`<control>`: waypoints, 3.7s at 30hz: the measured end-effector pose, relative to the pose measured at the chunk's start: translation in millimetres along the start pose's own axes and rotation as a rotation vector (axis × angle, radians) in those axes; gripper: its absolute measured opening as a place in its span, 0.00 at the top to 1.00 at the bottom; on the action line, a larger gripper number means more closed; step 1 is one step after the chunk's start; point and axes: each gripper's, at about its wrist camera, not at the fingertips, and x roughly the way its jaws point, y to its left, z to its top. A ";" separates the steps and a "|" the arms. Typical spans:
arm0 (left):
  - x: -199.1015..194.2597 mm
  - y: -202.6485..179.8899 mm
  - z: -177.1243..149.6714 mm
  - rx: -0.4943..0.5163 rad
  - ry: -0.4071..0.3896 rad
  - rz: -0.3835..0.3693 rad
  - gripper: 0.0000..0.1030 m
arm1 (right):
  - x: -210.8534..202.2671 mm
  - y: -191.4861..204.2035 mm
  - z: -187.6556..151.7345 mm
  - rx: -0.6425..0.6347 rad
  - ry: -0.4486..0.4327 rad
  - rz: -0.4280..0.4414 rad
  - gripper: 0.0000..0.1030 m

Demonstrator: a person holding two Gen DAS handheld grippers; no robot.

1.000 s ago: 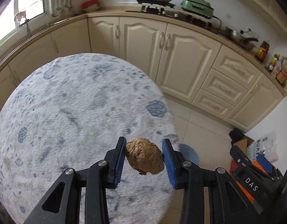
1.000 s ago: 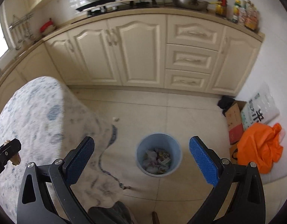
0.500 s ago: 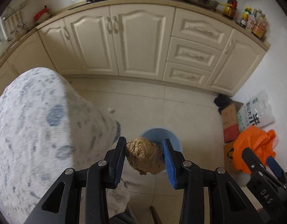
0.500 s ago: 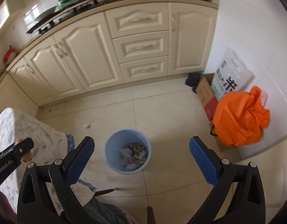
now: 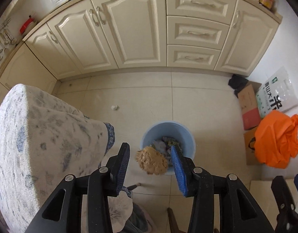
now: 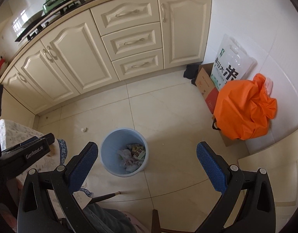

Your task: Collect trash

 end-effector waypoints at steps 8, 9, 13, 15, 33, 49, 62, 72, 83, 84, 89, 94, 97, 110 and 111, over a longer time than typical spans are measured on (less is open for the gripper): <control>11.3 4.7 -0.9 -0.018 0.012 0.014 0.41 | 5.4 8.9 -5.5 -0.029 0.022 0.007 0.00; 8.9 7.2 -4.6 -0.021 0.010 0.019 0.41 | 5.5 9.9 -6.7 -0.032 0.023 0.010 0.00; 0.5 12.9 -14.6 -0.031 0.006 0.020 0.40 | 5.4 15.6 -10.1 -0.048 0.028 0.019 0.00; -3.4 15.9 -18.4 -0.036 -0.001 0.016 0.40 | 5.4 19.1 -12.3 -0.057 0.031 0.024 0.00; -67.3 68.0 -75.4 -0.114 -0.059 0.012 0.34 | -6.7 47.9 -21.2 -0.129 0.019 0.069 0.00; -181.3 148.1 -188.2 -0.347 -0.221 0.123 0.22 | -48.6 110.6 -44.9 -0.316 -0.046 0.296 0.00; -247.3 143.4 -264.0 -0.499 -0.313 0.246 0.13 | -105.0 152.6 -65.1 -0.482 -0.220 0.363 0.00; -294.4 130.5 -320.6 -0.609 -0.435 0.339 0.07 | -149.4 162.7 -88.2 -0.553 -0.345 0.444 0.00; -341.0 103.7 -363.6 -0.630 -0.580 0.397 0.06 | -193.9 153.8 -114.0 -0.569 -0.474 0.497 0.00; -343.4 101.3 -366.5 -0.626 -0.586 0.401 0.06 | -196.9 152.5 -115.1 -0.570 -0.481 0.500 0.00; -351.4 94.7 -381.5 -0.623 -0.614 0.402 0.03 | -213.5 143.3 -124.5 -0.562 -0.526 0.501 0.00; -358.7 86.6 -396.0 -0.619 -0.636 0.413 0.02 | -223.9 131.8 -131.1 -0.549 -0.549 0.494 0.00; -361.4 81.9 -403.0 -0.614 -0.645 0.416 0.02 | -228.9 125.2 -135.6 -0.541 -0.558 0.486 0.00; -367.9 57.7 -426.6 -0.584 -0.667 0.388 0.01 | -240.0 91.5 -148.2 -0.484 -0.586 0.475 0.00; -367.9 56.8 -427.9 -0.583 -0.665 0.385 0.01 | -240.2 89.7 -148.5 -0.481 -0.585 0.476 0.00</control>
